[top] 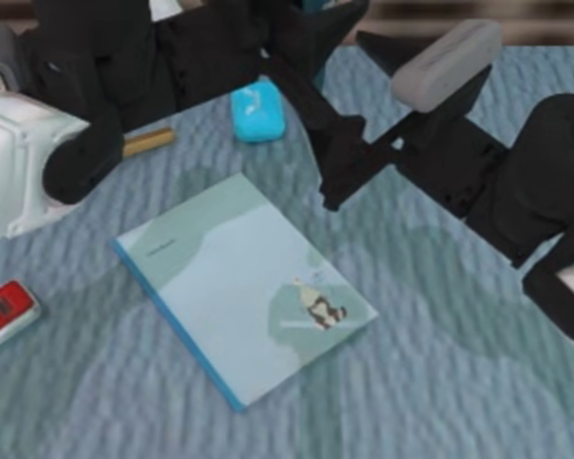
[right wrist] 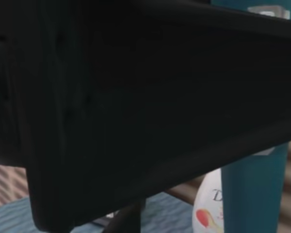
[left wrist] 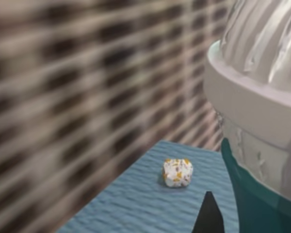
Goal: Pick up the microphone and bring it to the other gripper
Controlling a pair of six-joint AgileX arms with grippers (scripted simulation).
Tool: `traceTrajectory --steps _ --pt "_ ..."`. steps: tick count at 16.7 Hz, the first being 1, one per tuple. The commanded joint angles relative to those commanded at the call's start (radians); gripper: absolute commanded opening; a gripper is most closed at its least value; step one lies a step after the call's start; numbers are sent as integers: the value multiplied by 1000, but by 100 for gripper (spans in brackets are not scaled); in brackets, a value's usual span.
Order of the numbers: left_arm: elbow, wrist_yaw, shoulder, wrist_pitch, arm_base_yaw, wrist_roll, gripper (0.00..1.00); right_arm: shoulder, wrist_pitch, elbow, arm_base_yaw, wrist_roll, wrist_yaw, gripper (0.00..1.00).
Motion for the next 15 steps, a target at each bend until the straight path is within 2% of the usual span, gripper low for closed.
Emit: traceTrajectory --steps 5,12,15 --pt "3 -2 -5 -2 2 4 0 3 0 -6 -4 -3 3 100" --pt "-58 115 -73 -10 136 8 0 -208 13 -235 -33 1 -35 100" --pt "-70 136 -85 -12 163 9 0 -243 19 -270 -36 3 -43 100"
